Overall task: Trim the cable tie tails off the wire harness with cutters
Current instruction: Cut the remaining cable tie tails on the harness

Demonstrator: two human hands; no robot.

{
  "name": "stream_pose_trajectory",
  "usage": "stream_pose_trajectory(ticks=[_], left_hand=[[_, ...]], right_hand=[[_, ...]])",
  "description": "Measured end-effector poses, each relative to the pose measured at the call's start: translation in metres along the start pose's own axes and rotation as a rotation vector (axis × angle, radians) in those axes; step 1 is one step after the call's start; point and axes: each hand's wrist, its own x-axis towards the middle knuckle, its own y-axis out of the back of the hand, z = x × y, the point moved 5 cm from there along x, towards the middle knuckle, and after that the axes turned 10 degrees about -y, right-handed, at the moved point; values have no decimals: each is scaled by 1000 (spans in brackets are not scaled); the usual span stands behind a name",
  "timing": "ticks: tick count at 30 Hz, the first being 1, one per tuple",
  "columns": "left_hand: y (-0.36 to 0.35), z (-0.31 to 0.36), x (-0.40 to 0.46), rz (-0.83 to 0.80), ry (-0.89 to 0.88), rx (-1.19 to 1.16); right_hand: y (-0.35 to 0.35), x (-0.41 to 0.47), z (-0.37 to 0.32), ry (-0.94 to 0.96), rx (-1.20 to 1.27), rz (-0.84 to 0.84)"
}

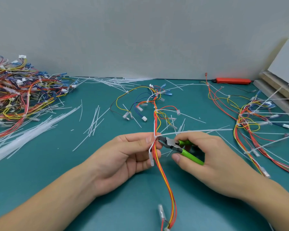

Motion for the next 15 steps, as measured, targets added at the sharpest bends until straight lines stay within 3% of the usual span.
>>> stream_pose_trajectory(ticks=[15], left_hand=[[-1, -1, 0, 11, -8, 37]], right_hand=[[-1, 1, -2, -7, 44, -37]])
